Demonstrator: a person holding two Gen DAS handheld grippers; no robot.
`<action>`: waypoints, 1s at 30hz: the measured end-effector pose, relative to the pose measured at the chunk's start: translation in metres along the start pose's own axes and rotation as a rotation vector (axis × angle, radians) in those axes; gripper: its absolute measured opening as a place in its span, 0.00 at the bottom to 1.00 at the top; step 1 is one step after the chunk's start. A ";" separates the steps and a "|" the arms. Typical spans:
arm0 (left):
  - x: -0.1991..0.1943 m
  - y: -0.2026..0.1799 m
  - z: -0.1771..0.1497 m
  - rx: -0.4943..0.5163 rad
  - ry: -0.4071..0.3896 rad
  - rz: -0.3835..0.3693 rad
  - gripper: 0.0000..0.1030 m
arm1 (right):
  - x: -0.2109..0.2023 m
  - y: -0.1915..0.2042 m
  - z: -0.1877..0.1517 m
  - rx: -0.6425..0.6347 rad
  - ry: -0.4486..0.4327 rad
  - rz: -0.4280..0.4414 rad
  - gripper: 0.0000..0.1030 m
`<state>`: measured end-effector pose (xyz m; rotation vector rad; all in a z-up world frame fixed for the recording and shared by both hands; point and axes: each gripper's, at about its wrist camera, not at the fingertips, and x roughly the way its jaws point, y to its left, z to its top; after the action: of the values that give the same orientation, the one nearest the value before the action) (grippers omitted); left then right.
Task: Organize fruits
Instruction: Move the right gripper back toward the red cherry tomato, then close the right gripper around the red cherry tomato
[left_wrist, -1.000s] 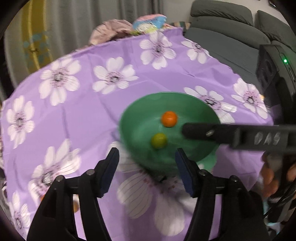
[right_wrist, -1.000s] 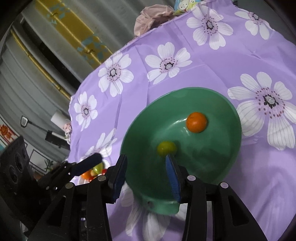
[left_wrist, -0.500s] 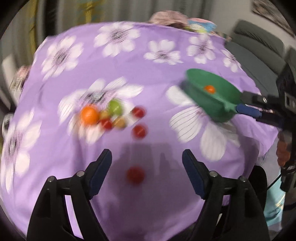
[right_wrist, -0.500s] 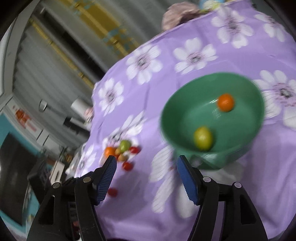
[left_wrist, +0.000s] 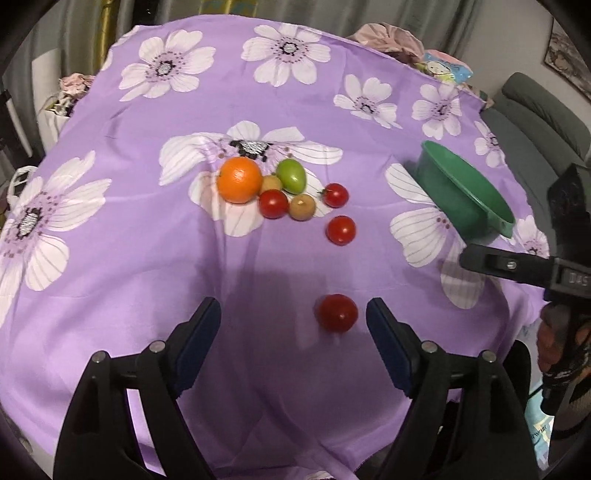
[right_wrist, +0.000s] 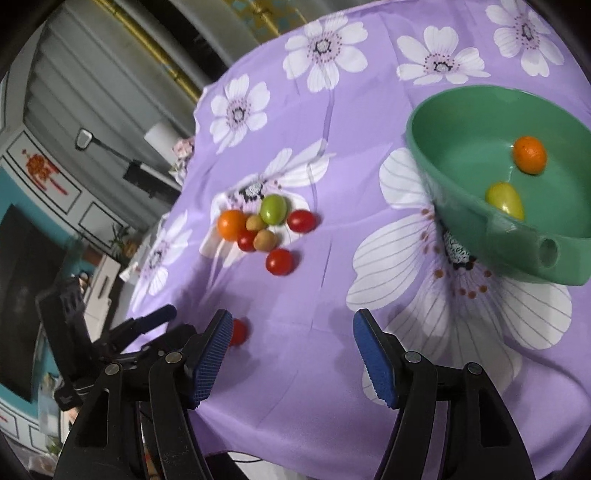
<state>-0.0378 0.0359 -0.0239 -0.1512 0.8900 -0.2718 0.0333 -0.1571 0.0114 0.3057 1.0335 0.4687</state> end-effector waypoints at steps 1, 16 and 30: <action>0.001 -0.001 -0.001 0.008 0.003 -0.012 0.79 | 0.003 0.001 0.000 -0.002 0.007 -0.011 0.67; 0.015 -0.008 0.001 0.082 0.046 -0.044 0.76 | 0.036 0.008 0.000 0.004 0.085 -0.027 0.67; 0.040 -0.018 0.007 0.158 0.086 0.007 0.35 | 0.055 0.021 0.018 -0.103 0.097 -0.097 0.67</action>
<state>-0.0111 0.0068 -0.0446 0.0098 0.9500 -0.3431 0.0683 -0.1115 -0.0116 0.1418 1.1090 0.4512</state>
